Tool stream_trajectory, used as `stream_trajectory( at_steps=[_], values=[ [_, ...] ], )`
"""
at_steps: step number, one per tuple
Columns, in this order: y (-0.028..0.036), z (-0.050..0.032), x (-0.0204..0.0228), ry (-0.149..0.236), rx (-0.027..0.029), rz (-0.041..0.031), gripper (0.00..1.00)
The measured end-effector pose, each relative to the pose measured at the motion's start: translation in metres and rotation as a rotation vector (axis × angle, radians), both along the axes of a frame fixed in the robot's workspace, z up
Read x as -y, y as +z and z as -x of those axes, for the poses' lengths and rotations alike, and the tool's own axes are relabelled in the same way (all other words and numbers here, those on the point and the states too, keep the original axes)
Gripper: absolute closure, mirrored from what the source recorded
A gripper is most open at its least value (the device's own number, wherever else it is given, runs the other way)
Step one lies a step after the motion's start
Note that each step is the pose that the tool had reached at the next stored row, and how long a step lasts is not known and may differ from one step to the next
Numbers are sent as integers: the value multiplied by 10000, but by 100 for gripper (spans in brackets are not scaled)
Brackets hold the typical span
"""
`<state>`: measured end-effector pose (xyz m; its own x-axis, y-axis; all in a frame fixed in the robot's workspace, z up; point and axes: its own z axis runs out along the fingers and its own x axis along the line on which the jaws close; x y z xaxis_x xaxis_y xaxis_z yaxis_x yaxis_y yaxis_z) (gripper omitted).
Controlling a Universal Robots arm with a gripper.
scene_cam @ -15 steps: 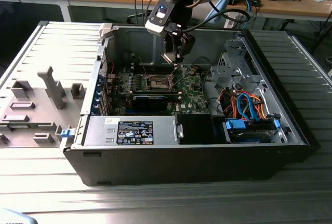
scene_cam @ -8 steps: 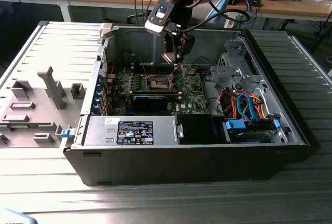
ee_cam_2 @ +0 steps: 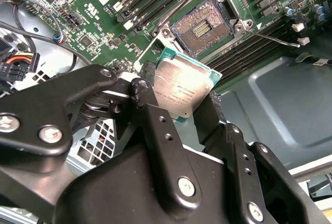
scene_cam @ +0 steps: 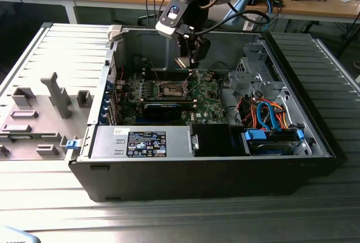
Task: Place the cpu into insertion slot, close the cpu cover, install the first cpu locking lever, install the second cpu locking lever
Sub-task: 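Place the cpu into insertion slot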
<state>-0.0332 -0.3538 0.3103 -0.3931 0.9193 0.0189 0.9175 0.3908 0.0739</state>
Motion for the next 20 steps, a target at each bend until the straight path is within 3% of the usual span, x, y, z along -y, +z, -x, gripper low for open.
stream_trajectory(
  at_steps=[8, 20],
  values=[
    [-2, 1, 0, -425, 0, 0, 46],
    [-33, 0, 0, -2027, 1, 14, 46]
  ],
)
